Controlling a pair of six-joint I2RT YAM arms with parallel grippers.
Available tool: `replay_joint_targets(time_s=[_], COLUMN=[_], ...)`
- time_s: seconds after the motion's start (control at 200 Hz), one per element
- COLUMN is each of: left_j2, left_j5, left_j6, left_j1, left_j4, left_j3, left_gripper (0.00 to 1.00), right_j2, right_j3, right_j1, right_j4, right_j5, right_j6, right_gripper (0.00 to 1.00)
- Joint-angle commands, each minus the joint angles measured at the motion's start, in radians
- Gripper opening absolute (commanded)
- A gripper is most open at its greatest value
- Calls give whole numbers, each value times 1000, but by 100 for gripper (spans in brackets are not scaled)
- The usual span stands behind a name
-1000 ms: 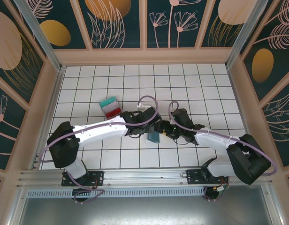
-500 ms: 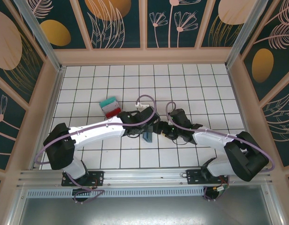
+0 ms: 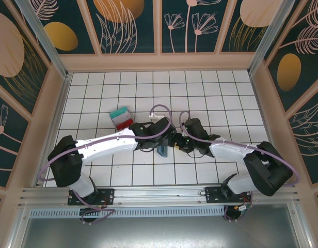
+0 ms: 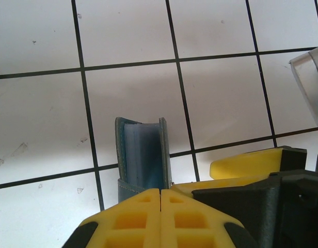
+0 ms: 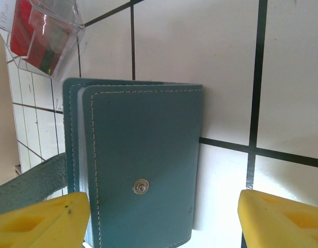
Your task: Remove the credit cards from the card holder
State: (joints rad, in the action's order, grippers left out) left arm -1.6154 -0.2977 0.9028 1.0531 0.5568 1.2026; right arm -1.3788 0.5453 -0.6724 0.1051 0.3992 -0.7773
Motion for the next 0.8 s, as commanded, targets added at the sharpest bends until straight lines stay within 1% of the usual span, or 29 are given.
replay_joint_targets(time_s=[0.0, 0.09, 0.225, 0.285, 0.335, 0.365, 0.551, 0.611, 0.666, 0.681, 0.686, 0.711, 0.741, 0.796], left_j2=[35, 42, 42, 45, 40, 36, 30, 37, 48, 52, 54, 61, 71, 90], left_j5=[-13, -19, -24, -30, -36, -40, -71, -84, -90, -91, -91, -91, -88, -75], left_j6=[-16, -18, -19, -20, -22, -22, -8, -4, -2, -1, -1, 1, 2, 4], left_j1=[-1, -2, -1, -2, -2, -2, -11, -19, -31, -34, -35, -43, -51, -69], left_j4=[-28, -31, -24, -24, -17, -11, 34, 50, 54, 53, 52, 49, 43, 25], left_j3=[20, 23, 36, 34, 34, 32, 10, -7, -35, -45, -49, -66, -85, -132], left_gripper=[0, 0, 0, 0, 0, 0, 0, 0, 0, 0, 0, 0, 0, 0], right_j2=[-16, -12, -10, -16, -22, -23, 15, 34, 47, 48, 49, 51, 50, 45], right_j3=[33, 30, 36, 38, 39, 38, 14, 6, -2, -3, -5, -9, -11, -13], right_j1=[-10, -10, -7, -7, -6, -6, 1, 10, 17, 18, 20, 23, 26, 30], right_j4=[18, 48, 41, 21, 0, -12, -82, -101, -116, -118, -117, -119, -123, -131], right_j5=[37, 67, 61, 46, 30, 22, -50, -64, -72, -73, -74, -72, -71, -71], right_j6=[28, 23, 26, 33, 41, 45, 62, 68, 75, 76, 78, 79, 82, 84], right_gripper=[76, 78, 78, 74, 64, 60, 52, 45, 35, 34, 32, 25, 15, 3])
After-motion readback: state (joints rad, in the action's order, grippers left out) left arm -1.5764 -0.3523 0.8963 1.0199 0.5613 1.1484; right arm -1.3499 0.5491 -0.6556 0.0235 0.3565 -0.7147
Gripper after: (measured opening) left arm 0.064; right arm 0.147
